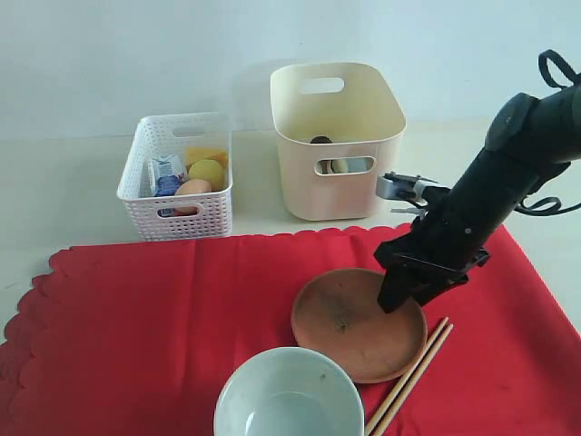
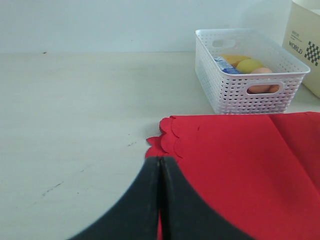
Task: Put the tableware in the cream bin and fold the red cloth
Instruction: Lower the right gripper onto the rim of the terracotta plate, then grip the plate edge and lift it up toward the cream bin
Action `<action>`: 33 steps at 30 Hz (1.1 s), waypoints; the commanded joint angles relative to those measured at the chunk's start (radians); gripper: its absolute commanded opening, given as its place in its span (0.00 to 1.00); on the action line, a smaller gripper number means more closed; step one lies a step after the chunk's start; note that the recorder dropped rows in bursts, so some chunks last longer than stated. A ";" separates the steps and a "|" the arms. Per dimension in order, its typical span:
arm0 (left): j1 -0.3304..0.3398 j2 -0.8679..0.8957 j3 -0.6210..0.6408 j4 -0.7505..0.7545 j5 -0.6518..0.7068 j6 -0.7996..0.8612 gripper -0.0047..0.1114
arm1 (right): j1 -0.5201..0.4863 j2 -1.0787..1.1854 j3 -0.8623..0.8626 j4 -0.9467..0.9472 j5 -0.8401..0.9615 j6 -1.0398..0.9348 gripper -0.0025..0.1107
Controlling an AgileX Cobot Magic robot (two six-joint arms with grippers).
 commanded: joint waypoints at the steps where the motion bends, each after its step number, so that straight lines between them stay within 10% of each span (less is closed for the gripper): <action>1: 0.002 -0.006 0.004 -0.006 -0.010 -0.001 0.04 | -0.005 0.027 -0.006 0.011 0.010 -0.023 0.43; 9: 0.002 -0.006 0.004 -0.006 -0.010 -0.001 0.04 | -0.005 0.032 -0.006 0.010 0.008 -0.040 0.02; 33: 0.002 -0.006 0.004 -0.006 -0.010 -0.001 0.04 | -0.005 -0.279 -0.006 0.046 0.016 -0.024 0.02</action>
